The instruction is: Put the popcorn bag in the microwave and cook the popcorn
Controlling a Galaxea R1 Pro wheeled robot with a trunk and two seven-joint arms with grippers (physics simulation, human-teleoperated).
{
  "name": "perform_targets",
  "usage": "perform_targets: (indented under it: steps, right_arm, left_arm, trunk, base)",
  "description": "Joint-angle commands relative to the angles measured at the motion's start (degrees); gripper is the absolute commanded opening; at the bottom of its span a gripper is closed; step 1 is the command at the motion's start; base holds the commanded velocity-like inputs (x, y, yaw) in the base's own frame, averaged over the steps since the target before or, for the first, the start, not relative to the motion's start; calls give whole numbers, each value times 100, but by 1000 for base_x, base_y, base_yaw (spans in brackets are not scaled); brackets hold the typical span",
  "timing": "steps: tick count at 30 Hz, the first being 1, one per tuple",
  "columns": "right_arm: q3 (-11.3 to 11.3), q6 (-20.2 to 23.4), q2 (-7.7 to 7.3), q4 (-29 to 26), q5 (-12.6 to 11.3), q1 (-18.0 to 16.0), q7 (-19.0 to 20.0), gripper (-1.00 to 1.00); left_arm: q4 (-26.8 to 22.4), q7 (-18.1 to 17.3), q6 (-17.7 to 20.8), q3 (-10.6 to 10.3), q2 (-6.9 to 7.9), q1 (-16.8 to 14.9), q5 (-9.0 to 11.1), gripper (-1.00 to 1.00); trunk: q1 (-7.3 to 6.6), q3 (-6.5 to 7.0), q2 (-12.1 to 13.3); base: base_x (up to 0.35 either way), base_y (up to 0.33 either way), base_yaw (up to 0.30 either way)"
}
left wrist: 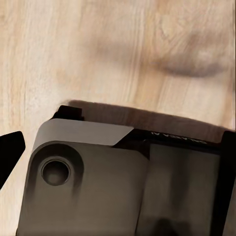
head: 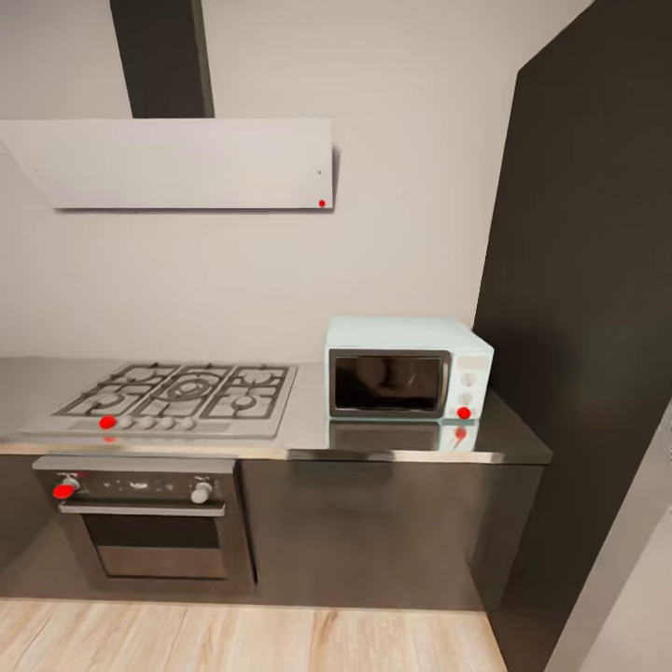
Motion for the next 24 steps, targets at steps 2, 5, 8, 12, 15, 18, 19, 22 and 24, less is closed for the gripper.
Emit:
perform_targets:
  steps: [2, 5, 8, 12, 15, 18, 19, 22, 24]
  right_arm:
    - [5, -33, -6, 16, 50, -7, 7, 100]
    - [3, -33, -14, 16, 49, -7, 7, 100]
    - [0, -31, -14, 16, 37, -7, 7, 100]
    - [-2, -31, -19, 16, 24, -7, 7, 100]
    - [-2, -33, -19, 16, 17, -7, 7, 100]
    - [-5, -33, -24, 19, 8, -7, 7, 100]
    - [-7, -33, -26, 21, 7, -7, 7, 100]
    - [-14, -30, -21, 24, -2, -7, 7, 100]
    - [-17, -20, -18, 24, -6, -7, 7, 100]
  left_arm:
    - [5, 19, -19, -50, -6, -7, 37, 100]
    - [5, 19, -19, -54, -11, -9, 34, 100]
    - [5, 19, -19, -56, -12, -8, 33, 100]
    - [5, 18, -25, -53, -13, -7, 33, 100]
    - [5, 18, -27, -51, -13, -6, 33, 100]
    - [5, 18, -28, -49, -7, -5, 39, 100]
    - [5, 18, -29, -49, -6, -5, 40, 100]
    - [5, 20, -53, -45, 4, -5, 48, 100]
    - [5, 19, -65, -42, 14, -6, 55, 100]
  trunk:
    - [2, -7, -4]
    - [2, -7, -4]
    - [2, -7, -4]
    - [2, -7, -4]
    - [2, -7, -4]
    - [2, -7, -4]
    - [2, -7, -4]
    - [2, -7, -4]
    - [2, -7, -4]
  base:
    - [184, -296, 0]
    - [141, -311, 0]
    - [103, -324, 0]
    - [86, -329, 0]
    - [81, -330, 0]
    - [78, -330, 0]
    - [77, -330, 0]
    - [72, -280, -26]
    - [26, -78, -169]
